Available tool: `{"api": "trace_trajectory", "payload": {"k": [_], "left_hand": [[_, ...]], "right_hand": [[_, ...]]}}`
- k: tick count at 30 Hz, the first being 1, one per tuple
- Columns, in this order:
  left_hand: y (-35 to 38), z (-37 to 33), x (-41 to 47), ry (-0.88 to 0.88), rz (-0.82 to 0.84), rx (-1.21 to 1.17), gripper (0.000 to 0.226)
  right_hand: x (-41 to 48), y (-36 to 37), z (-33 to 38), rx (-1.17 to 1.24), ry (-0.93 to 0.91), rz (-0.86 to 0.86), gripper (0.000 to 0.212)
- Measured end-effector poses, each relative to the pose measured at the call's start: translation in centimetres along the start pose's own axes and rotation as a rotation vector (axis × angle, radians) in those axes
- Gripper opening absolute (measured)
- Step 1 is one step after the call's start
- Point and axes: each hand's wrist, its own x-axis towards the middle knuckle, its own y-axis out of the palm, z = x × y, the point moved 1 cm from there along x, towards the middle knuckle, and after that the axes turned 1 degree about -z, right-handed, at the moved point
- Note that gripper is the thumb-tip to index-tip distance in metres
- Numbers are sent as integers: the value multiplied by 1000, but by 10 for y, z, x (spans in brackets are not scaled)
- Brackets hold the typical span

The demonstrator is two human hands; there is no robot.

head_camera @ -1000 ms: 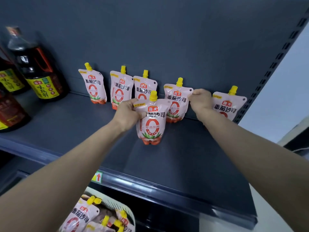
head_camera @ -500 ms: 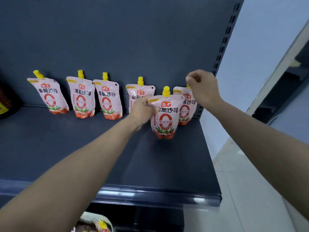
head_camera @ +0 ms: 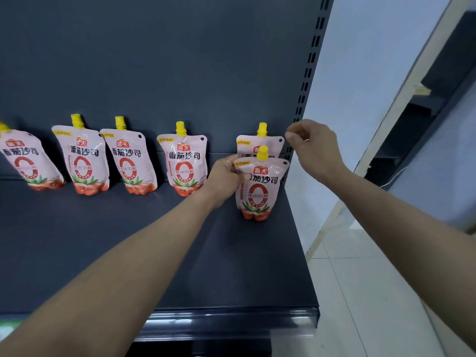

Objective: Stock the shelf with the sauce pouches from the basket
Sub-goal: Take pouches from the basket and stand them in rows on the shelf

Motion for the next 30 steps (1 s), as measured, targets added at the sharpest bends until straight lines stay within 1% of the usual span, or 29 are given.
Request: {"api": "trace_trajectory", "payload": {"k": [4,9,11,14,17,21,23,26,30], "left_hand": [[4,-2,1,-16,-8,-3,37],[-1,-3,-2,-65,5,48,34],[-5,-3,-4,-49,-4,98,32],[-17,-9,-14,20,-70,197,23],[-35,-20,-32,119,-129,333,22],[-71,-37,-87,258,-105,666,20],[-95,-40,-126,291,-112,853,19],[-138,-27,-186,242,-116,996,21],[-192,16,-265,51,-172,1039,20]], "right_hand": [[-2,0,1,0,-12,2,24],[-8,-3,9,-5,-43,-3,24],[-11,-4,13,-3,-57,0,23],[-20,-5,25,-13,-113,11,22],[-35,-4,45,-55,-224,40,22],[-65,5,83,-232,-475,162,27],[-85,17,106,-294,-585,217,29],[-121,44,138,-301,-714,314,28],[-180,96,172,-209,-865,506,30]]}}
